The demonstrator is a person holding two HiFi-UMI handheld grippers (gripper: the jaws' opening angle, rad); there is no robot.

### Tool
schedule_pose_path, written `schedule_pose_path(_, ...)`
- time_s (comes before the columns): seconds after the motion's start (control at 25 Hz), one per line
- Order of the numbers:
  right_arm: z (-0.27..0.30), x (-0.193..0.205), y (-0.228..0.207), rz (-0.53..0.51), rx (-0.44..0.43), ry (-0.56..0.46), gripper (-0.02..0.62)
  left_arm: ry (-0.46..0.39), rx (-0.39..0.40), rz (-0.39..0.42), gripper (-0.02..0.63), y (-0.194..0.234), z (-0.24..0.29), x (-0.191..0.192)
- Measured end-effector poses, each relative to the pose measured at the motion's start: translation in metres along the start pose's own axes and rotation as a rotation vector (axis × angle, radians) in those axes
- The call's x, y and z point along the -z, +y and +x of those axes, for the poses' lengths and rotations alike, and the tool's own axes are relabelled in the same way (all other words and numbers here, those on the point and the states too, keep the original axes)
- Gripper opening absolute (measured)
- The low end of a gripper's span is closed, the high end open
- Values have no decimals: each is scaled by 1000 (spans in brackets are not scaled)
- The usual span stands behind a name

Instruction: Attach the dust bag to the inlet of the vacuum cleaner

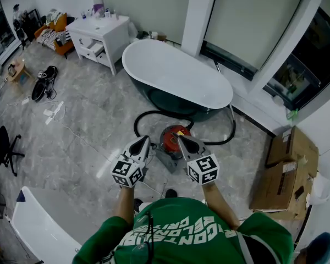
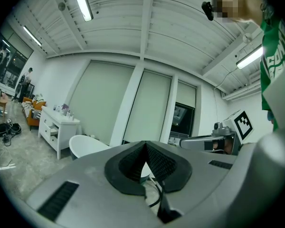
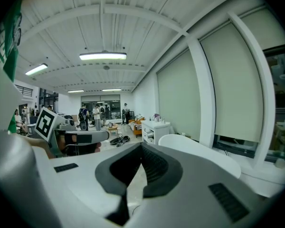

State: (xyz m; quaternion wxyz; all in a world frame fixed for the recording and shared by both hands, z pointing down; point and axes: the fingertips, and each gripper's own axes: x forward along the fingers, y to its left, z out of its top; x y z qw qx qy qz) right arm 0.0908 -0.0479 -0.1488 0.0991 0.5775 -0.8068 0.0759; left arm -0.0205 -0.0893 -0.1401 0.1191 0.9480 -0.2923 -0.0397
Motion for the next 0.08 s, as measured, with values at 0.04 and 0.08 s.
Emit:
schedule_pose_path(0.04, 0, 1, 1, 0, 2, 0, 8, -1, 1, 0, 3, 1, -1, 0)
schedule_pose_path(0.08, 1, 1, 3, 0, 4, 1, 8, -1, 3, 1, 3, 1, -3, 0)
